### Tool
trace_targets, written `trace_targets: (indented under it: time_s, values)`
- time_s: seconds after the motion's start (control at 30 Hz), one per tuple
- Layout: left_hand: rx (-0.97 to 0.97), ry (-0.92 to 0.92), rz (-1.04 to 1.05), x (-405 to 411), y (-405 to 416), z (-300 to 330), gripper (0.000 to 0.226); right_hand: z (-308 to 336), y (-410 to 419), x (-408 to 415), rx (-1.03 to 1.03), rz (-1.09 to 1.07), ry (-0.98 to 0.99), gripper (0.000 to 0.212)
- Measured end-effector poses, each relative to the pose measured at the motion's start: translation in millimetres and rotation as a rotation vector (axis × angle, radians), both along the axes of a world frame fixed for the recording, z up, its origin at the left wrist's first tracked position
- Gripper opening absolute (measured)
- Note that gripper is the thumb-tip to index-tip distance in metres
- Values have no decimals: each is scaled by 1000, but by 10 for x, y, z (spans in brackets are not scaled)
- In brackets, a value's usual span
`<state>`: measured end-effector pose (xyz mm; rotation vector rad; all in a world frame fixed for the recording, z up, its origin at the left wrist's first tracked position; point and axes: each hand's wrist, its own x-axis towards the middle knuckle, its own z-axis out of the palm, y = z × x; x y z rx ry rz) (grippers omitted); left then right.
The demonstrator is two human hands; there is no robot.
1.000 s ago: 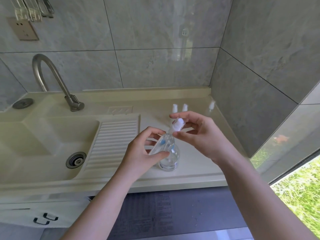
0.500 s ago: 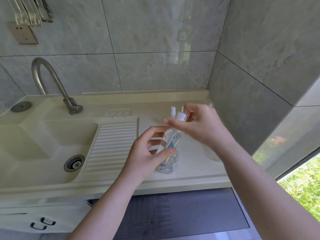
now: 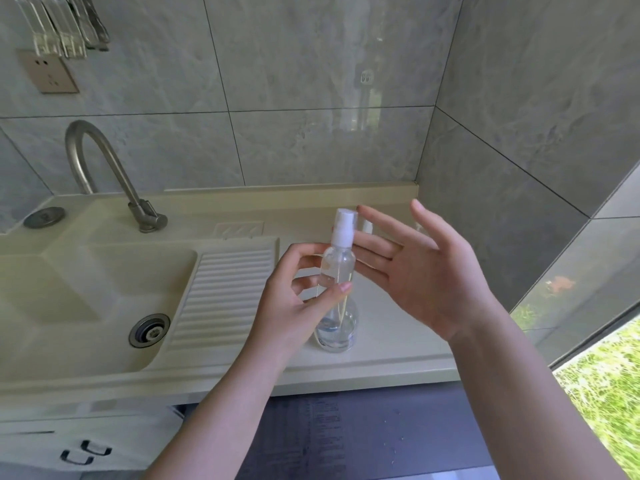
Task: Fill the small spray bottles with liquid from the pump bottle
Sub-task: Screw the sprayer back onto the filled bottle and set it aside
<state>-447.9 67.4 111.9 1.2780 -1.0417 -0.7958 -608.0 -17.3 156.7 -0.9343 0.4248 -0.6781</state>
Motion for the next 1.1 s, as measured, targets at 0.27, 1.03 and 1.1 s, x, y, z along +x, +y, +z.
trace_targets:
  time_s: [0.27,1.03,1.1]
  values:
    - [3,-12,-2,7,-4,42,39,-35,7,-20,-146,-309,198,42]
    - [143,-60,-71,-131,-138,-95,43,-249,17,27,-435,-410,352,33]
    - [142,-81,-63,-204,-206,-154,43,-318,-9,-19,-473,-506,435,33]
